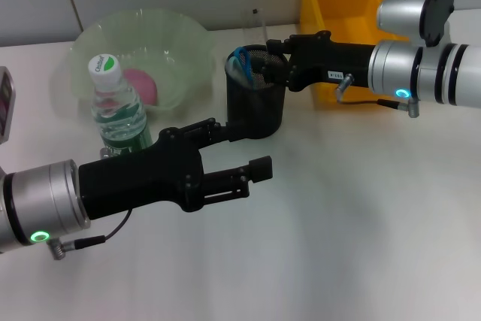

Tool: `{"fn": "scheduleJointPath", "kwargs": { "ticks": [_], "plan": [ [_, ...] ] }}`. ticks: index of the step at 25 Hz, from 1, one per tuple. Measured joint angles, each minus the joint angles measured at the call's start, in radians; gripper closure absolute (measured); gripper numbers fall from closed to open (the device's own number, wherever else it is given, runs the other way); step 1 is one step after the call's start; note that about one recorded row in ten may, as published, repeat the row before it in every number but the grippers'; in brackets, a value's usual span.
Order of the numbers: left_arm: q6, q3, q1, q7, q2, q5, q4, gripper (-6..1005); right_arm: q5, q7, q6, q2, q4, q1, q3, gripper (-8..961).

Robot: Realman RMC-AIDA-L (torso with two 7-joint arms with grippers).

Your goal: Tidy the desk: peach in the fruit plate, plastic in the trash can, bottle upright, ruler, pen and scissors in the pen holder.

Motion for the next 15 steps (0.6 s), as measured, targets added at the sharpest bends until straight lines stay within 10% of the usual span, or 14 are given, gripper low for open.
{"fn": "scheduleJointPath", "kwargs": {
  "ticks": [3, 15],
  "plan": [
    [0.0, 0.0, -0.002, 0.0, 0.0, 0.0, 0.0, 215, 0.004, 0.001, -0.006, 0.0, -0.005, -0.005, 0.003, 520],
    [-0.005, -0.041, -0.002, -0.07, 0.015, 0.069, 0.001, 214, 0.15, 0.03, -0.471, -0.034, -0.128, -0.198, 0.185, 274]
  ]
}}
